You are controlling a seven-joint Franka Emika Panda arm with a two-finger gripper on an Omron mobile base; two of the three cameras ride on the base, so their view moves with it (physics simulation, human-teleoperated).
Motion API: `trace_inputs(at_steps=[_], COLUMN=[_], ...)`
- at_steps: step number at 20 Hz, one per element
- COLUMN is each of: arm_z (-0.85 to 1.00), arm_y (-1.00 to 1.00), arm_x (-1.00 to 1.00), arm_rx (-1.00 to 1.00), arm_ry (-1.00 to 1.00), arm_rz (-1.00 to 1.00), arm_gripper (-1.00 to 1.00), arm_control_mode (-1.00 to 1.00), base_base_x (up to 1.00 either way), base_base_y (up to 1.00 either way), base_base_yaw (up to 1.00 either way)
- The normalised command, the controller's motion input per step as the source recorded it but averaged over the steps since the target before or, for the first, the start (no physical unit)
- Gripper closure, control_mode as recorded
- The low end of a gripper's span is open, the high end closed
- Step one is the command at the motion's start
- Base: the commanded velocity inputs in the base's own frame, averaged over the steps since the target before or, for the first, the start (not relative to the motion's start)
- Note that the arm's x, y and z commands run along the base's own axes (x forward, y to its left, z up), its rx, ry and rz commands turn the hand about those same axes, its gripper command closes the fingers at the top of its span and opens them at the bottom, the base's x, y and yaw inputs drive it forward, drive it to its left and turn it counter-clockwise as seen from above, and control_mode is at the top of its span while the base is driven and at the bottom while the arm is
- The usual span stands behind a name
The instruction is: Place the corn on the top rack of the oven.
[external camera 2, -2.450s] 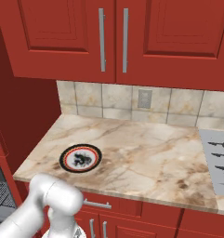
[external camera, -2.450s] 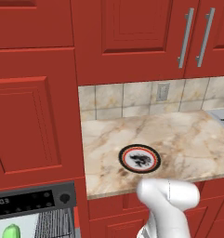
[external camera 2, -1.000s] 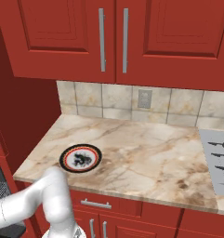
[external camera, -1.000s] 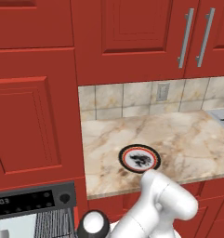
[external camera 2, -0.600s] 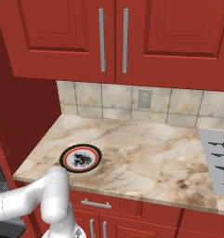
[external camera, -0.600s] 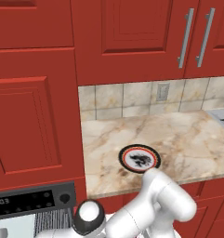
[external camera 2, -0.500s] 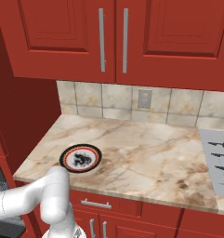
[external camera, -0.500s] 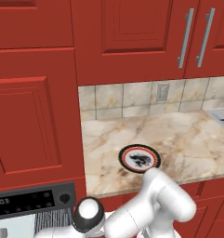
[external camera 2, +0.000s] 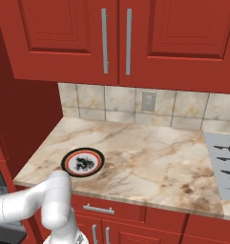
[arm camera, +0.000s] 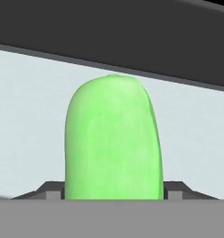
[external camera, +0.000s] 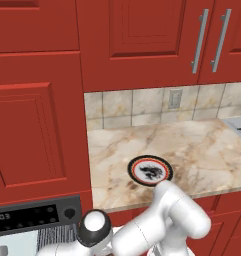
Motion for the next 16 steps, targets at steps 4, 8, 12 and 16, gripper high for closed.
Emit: trace_inputs(at_steps=[4, 8, 12, 16], arm_z=[0.0, 0.09, 0.05, 0.13], arm_y=[0.0, 0.0, 0.0, 0.01], arm_x=[0.0, 0.0, 0.0, -0.29], arm_rx=[0.0, 0.0, 0.0, 0.0], arm_ry=[0.0, 0.0, 0.0, 0.0], arm_rz=[0.0, 0.0, 0.0, -0.05], arm_gripper=[-1.0, -1.0, -1.0, -1.0], arm_control_mode=[-1.0, -1.0, -1.0, -1.0], base_base_x=[0.0, 0.0, 0.0, 0.0], base_base_y=[0.0, 0.0, 0.0, 0.0], base_base_yaw=[0.0, 0.0, 0.0, 0.0])
